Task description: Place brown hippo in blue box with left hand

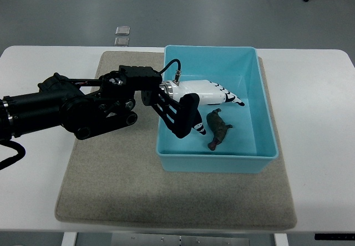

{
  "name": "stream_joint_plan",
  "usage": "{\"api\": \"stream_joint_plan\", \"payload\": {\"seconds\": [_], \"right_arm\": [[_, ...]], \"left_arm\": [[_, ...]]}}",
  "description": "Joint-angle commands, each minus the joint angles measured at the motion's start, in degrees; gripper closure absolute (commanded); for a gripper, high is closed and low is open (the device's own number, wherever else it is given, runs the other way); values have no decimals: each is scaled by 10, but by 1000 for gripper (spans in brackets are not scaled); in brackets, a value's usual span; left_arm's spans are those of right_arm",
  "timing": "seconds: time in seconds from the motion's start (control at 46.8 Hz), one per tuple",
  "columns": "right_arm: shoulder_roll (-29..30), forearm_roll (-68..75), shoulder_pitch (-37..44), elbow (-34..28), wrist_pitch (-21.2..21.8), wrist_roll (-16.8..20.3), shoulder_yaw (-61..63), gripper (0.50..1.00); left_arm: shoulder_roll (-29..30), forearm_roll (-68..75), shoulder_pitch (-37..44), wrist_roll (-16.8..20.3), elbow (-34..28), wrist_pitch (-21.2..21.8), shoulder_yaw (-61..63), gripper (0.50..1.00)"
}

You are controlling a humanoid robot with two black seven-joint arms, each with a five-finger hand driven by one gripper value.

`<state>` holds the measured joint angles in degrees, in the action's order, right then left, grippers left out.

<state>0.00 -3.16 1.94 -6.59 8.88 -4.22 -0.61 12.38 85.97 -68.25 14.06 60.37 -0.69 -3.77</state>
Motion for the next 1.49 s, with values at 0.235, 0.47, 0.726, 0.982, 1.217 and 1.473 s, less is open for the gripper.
{"api": "stream_joint_plan", "payload": {"seconds": [0.235,0.47,0.726,0.982,1.217,1.473], "right_arm": [[0,0,0,0,0,0,0,564],[0,0,0,0,0,0,0,564],[0,0,0,0,0,0,0,564],[0,0,0,0,0,0,0,564],[0,0,0,0,0,0,0,564],[0,0,0,0,0,0,0,564]], "left_arm": [[25,-155,3,0,-7,19,-170,508],[55,-399,14,-1,-60,18,-244,512],[55,-595,14,0,-217,12,-244,508],[45,-767,36,-2,-293,7,-243,506],[43,-797,63,-1,-324,6,-245,506],[44,-898,93,11,-327,-31,-253,506]]}}
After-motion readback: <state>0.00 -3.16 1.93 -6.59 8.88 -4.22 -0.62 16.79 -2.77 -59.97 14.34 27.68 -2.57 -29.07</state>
